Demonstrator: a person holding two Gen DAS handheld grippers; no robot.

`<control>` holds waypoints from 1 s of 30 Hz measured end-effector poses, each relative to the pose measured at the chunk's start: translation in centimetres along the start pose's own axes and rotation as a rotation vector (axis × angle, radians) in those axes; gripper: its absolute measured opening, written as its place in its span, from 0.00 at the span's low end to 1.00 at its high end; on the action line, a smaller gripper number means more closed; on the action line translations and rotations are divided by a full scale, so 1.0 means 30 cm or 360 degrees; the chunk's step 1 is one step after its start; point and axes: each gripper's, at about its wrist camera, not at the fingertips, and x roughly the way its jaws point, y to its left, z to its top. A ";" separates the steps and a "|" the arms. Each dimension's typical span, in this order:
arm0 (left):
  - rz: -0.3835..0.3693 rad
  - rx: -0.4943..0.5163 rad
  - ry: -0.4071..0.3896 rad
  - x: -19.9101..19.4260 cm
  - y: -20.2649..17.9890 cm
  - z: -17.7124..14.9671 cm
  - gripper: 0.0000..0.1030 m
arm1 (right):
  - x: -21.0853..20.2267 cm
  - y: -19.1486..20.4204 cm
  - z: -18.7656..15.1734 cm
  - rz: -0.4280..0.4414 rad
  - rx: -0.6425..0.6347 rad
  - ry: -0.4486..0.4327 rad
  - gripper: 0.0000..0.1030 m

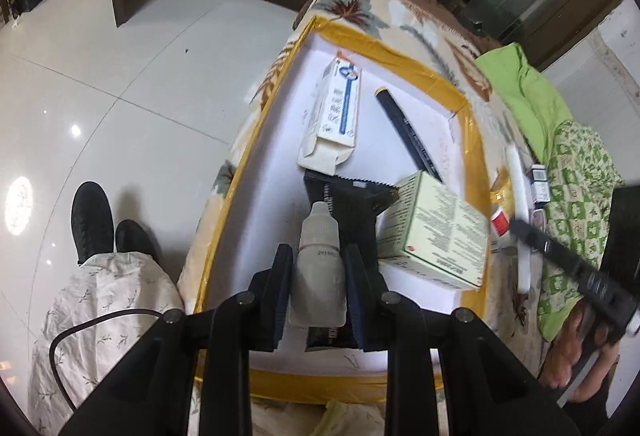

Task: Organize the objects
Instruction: 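Carry the dropper bottle and white marker over to the tray with both tools, then lower the dropper bottle and white marker into the tray and open both tools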

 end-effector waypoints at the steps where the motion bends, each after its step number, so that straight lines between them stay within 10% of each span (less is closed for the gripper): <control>1: 0.0020 0.0008 0.0015 0.009 0.001 0.001 0.24 | 0.013 0.002 0.021 0.0001 -0.0009 0.0003 0.12; 11: -0.0001 -0.0023 0.0104 0.054 0.028 0.003 0.24 | 0.191 0.019 0.207 -0.0101 -0.0088 0.0045 0.12; 30: -0.0040 -0.0085 0.0238 0.108 0.060 0.012 0.25 | 0.330 0.023 0.218 -0.0238 -0.0144 0.0137 0.12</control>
